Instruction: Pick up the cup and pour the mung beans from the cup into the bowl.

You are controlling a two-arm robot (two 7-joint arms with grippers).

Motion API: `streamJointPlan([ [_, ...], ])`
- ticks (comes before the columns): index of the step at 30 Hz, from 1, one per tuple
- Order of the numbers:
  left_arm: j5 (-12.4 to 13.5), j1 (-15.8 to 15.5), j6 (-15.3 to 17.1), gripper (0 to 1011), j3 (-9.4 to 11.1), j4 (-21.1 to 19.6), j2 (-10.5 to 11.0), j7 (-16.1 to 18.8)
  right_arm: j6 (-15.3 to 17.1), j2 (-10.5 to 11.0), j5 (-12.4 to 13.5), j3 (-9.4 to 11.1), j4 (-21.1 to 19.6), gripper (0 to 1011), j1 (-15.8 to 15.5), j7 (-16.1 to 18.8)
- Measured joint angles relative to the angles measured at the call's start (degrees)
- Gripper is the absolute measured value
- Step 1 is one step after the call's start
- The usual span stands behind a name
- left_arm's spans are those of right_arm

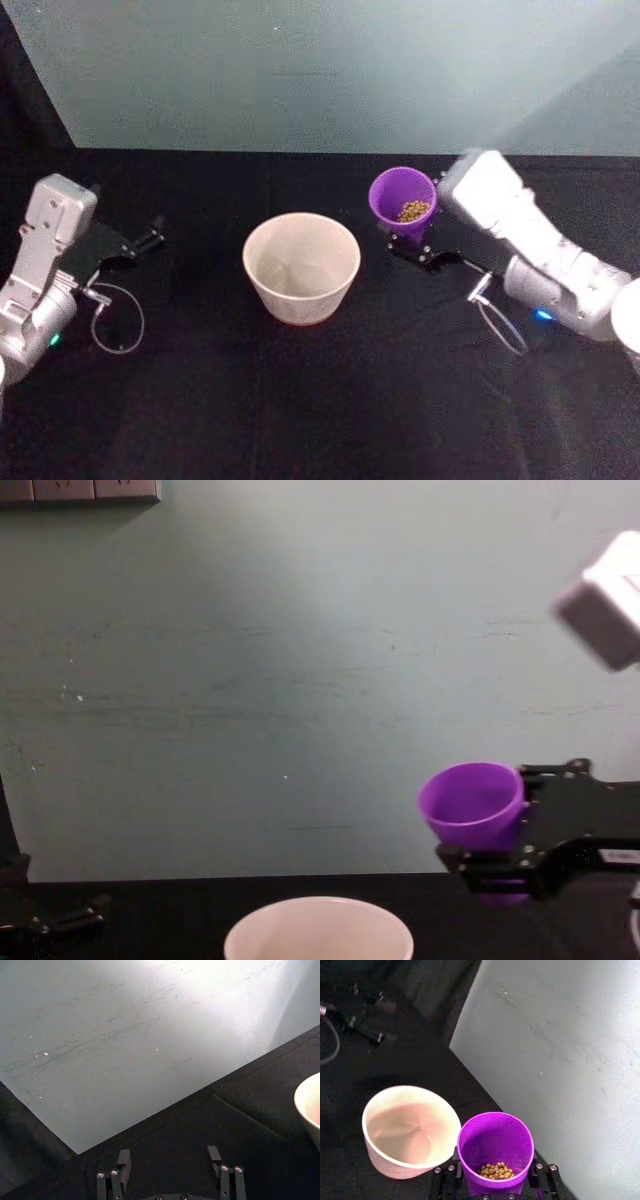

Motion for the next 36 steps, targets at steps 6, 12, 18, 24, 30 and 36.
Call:
streamJointPlan([
  [6, 0.0, 0.0, 0.0, 1000, 0.0, 0.0, 0.0, 0.0, 1.5, -0.6, -8.7, -4.9, 0.7, 720, 4.3, 0.5],
  [12, 0.0, 0.0, 0.0, 1000, 0.0, 0.0, 0.0, 0.0, 2.6, -1.6, -16.6, -9.6, 2.4, 720, 8.5, 2.1],
  [18, 0.0, 0.0, 0.0, 1000, 0.0, 0.0, 0.0, 0.0, 3.1, -2.5, -22.7, -13.1, 4.1, 720, 11.6, 3.3],
  [24, 0.0, 0.0, 0.0, 1000, 0.0, 0.0, 0.0, 0.0, 3.6, -3.4, -30.7, -17.1, 5.9, 720, 14.1, 3.7],
  [30, 0.0, 0.0, 0.0, 1000, 0.0, 0.0, 0.0, 0.0, 3.9, -4.0, -36.0, -19.4, 6.8, 720, 15.1, 3.2],
  [36, 0.0, 0.0, 0.0, 1000, 0.0, 0.0, 0.0, 0.0, 3.7, -4.4, -39.8, -20.7, 7.5, 720, 15.8, 3.0],
])
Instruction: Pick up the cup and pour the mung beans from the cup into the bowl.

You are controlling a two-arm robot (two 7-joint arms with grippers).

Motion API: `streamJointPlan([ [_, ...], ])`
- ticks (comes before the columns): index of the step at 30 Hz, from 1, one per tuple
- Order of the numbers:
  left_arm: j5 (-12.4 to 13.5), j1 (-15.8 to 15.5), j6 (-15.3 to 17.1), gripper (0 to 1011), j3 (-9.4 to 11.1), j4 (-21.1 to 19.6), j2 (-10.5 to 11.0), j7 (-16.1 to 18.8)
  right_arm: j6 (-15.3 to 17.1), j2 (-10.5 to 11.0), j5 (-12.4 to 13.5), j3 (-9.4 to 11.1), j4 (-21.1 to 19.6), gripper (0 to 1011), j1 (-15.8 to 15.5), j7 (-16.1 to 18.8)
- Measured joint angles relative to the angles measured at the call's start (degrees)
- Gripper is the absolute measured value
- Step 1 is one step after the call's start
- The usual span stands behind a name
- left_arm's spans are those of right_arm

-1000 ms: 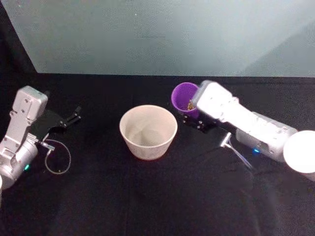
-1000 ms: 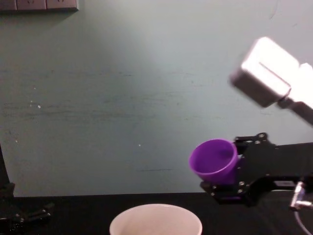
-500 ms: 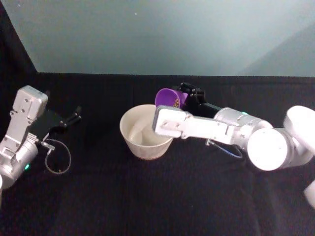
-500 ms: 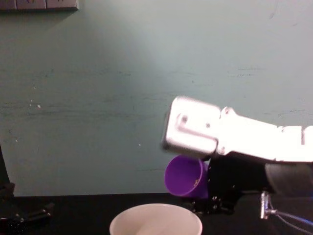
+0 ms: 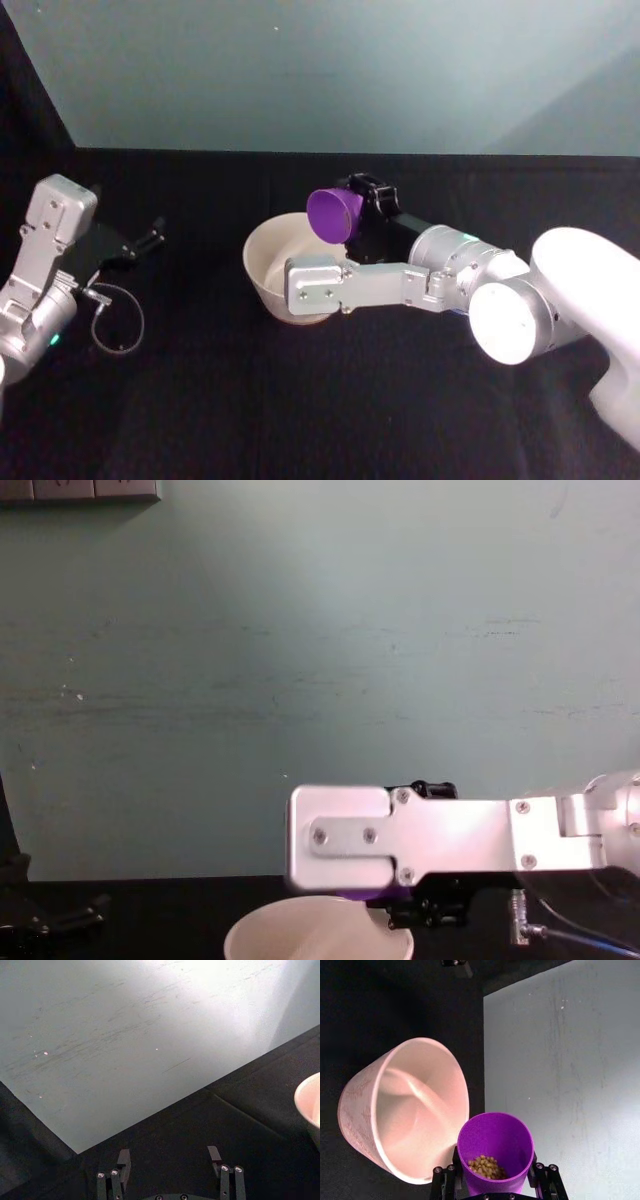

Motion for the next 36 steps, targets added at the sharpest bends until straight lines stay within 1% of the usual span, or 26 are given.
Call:
streamJointPlan([
  [2, 0.0, 0.0, 0.0, 1000, 0.0, 0.0, 0.0, 0.0, -0.1, -0.1, -0.8, -0.3, 0.1, 720, 0.1, 0.0],
  [3, 0.0, 0.0, 0.0, 1000, 0.0, 0.0, 0.0, 0.0, -0.3, -0.2, -1.7, -0.6, 0.3, 720, 0.3, 0.0],
  [8, 0.0, 0.0, 0.0, 1000, 0.0, 0.0, 0.0, 0.0, -1.0, -0.7, -4.7, -1.8, 1.0, 720, 0.9, 0.1],
  [12, 0.0, 0.0, 0.0, 1000, 0.0, 0.0, 0.0, 0.0, -1.4, -1.0, -6.3, -2.5, 1.4, 720, 1.3, 0.2],
  [15, 0.0, 0.0, 0.0, 1000, 0.0, 0.0, 0.0, 0.0, -1.7, -1.4, -8.6, -3.4, 1.8, 720, 1.8, 0.3],
  [16, 0.0, 0.0, 0.0, 1000, 0.0, 0.0, 0.0, 0.0, -1.7, -1.4, -8.6, -3.4, 1.8, 720, 1.8, 0.3],
  [18, 0.0, 0.0, 0.0, 1000, 0.0, 0.0, 0.0, 0.0, -1.8, -1.7, -10.6, -4.2, 2.1, 719, 2.1, 0.3],
  [20, 0.0, 0.0, 0.0, 1000, 0.0, 0.0, 0.0, 0.0, -1.8, -1.8, -11.6, -4.5, 2.3, 720, 2.2, 0.4],
  [21, 0.0, 0.0, 0.0, 1000, 0.0, 0.0, 0.0, 0.0, -1.8, -2.0, -12.7, -4.9, 2.5, 720, 2.4, 0.4],
  [24, 0.0, 0.0, 0.0, 1000, 0.0, 0.0, 0.0, 0.0, -1.7, -2.1, -14.2, -5.4, 2.6, 720, 2.5, 0.4],
  [25, 0.0, 0.0, 0.0, 1000, 0.0, 0.0, 0.0, 0.0, -1.6, -2.2, -15.2, -5.7, 2.7, 720, 2.5, 0.4],
  [27, 0.0, 0.0, 0.0, 1000, 0.0, 0.0, 0.0, 0.0, -1.6, -2.2, -16.5, -6.0, 2.9, 720, 2.6, 0.4],
  [28, 0.0, 0.0, 0.0, 1000, 0.0, 0.0, 0.0, 0.0, -1.6, -2.2, -16.5, -6.0, 2.9, 720, 2.6, 0.4],
  [31, 0.0, 0.0, 0.0, 1000, 0.0, 0.0, 0.0, 0.0, -1.6, -2.3, -18.5, -6.5, 2.9, 720, 2.7, 0.5],
  [34, 0.0, 0.0, 0.0, 1000, 0.0, 0.0, 0.0, 0.0, -1.5, -2.4, -19.6, -6.7, 2.9, 719, 2.7, 0.6],
  [36, 0.0, 0.0, 0.0, 1000, 0.0, 0.0, 0.0, 0.0, -1.5, -2.5, -20.8, -7.0, 3.0, 720, 2.8, 0.7],
])
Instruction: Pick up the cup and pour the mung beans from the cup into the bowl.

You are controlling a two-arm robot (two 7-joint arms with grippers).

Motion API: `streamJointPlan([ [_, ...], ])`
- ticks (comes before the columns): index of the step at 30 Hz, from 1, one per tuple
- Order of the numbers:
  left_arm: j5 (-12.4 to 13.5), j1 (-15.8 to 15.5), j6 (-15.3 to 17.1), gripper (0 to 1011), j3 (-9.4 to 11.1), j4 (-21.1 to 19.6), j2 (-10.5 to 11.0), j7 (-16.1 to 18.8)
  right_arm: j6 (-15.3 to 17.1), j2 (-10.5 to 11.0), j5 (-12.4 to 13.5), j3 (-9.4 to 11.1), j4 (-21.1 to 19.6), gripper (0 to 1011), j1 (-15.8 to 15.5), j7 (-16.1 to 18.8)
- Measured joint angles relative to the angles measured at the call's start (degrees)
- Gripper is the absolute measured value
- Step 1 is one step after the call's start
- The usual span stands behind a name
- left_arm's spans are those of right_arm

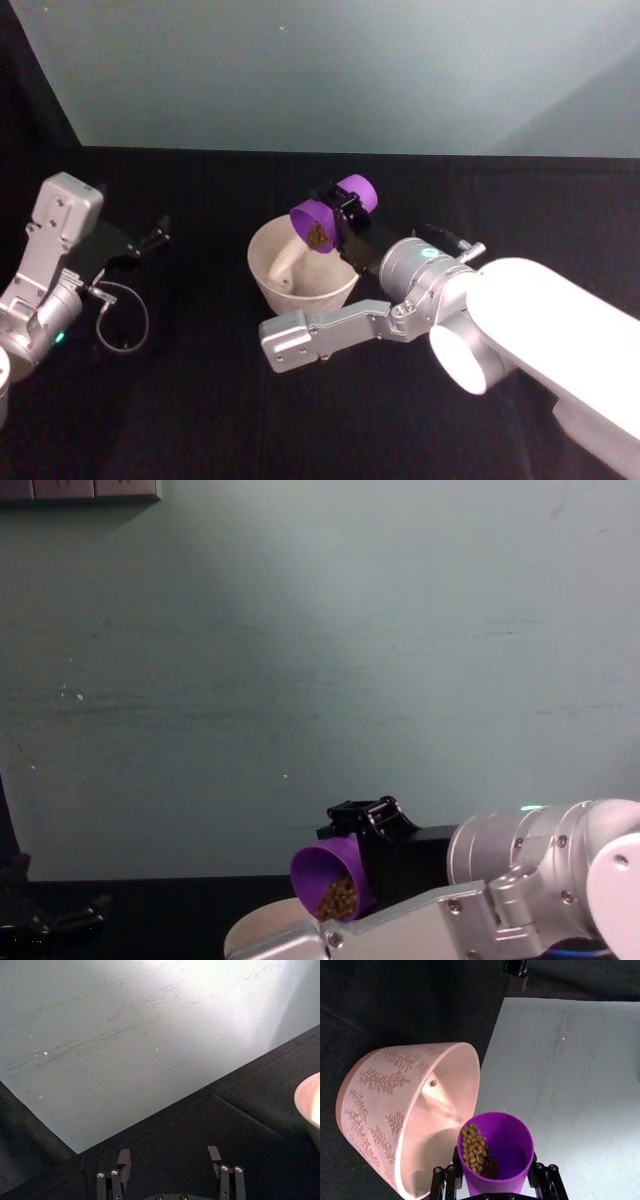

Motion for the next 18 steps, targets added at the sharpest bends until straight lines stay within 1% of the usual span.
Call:
streamJointPlan([
  [4, 0.0, 0.0, 0.0, 1000, 0.0, 0.0, 0.0, 0.0, -0.1, -0.2, -1.7, -0.2, 0.0, 720, 0.1, 0.2],
  [5, 0.0, 0.0, 0.0, 1000, 0.0, 0.0, 0.0, 0.0, -0.1, -0.2, -1.7, -0.2, 0.0, 720, 0.1, 0.2],
  [9, 0.0, 0.0, 0.0, 1000, 0.0, 0.0, 0.0, 0.0, -0.3, -0.5, -3.1, -0.3, 0.1, 720, 0.1, 0.3],
  [15, 0.0, 0.0, 0.0, 1000, 0.0, 0.0, 0.0, 0.0, -0.8, -0.8, -4.3, -0.2, 0.3, 720, -0.1, 0.5],
  [18, 0.0, 0.0, 0.0, 1000, 0.0, 0.0, 0.0, 0.0, -1.1, -1.1, -5.3, -0.1, 0.6, 720, -0.1, 0.6],
])
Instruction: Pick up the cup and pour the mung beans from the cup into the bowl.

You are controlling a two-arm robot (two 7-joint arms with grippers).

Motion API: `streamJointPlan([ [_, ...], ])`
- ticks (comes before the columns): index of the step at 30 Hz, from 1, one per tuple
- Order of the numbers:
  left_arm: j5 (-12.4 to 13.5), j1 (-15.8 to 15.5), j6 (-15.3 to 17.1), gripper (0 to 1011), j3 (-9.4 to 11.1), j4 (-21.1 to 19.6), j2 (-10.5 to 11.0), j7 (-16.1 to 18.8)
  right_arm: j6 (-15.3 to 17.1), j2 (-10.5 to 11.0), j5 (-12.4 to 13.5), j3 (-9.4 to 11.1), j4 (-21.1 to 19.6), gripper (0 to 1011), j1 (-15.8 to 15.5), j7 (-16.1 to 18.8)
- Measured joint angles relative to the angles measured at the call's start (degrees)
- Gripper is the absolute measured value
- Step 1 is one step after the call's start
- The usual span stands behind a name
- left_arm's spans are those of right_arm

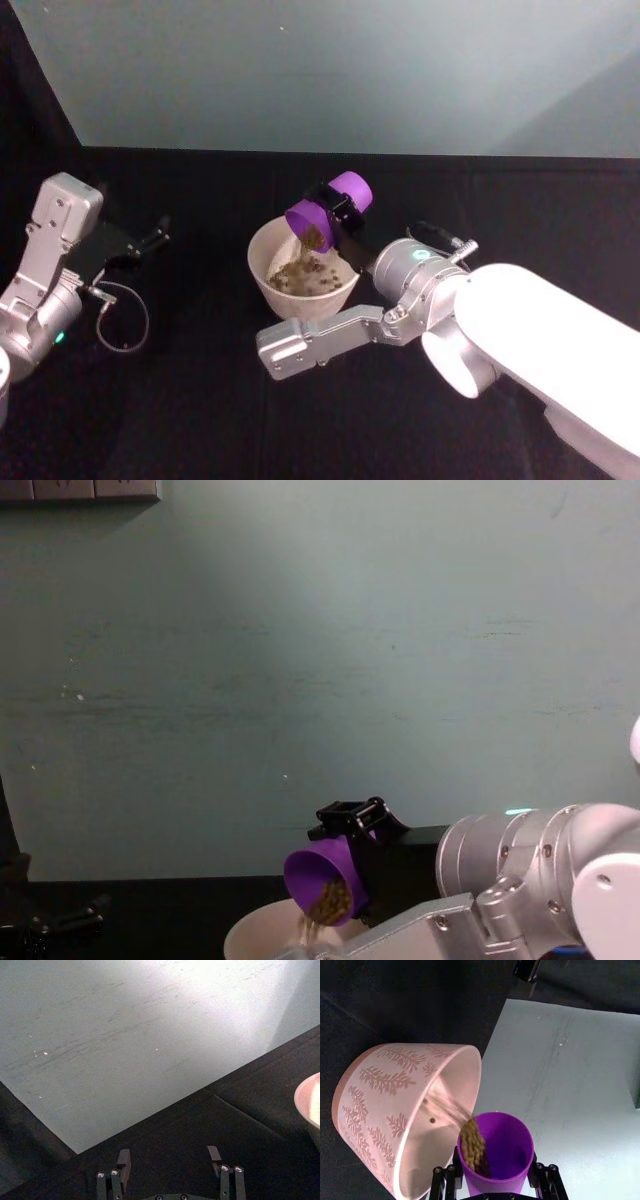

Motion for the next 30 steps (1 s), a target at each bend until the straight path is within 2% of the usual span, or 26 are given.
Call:
streamJointPlan([
  [11, 0.0, 0.0, 0.0, 1000, 0.0, 0.0, 0.0, 0.0, -0.2, -0.2, -3.9, -0.5, 0.1, 720, -0.1, 0.4],
  [19, 0.0, 0.0, 0.0, 1000, 0.0, 0.0, 0.0, 0.0, 0.0, 0.0, -8.8, -1.7, -0.7, 720, -0.1, 0.9],
  [30, 0.0, 0.0, 0.0, 1000, 0.0, 0.0, 0.0, 0.0, 1.6, 0.7, -19.2, -5.3, -1.3, 720, 0.8, 1.9],
])
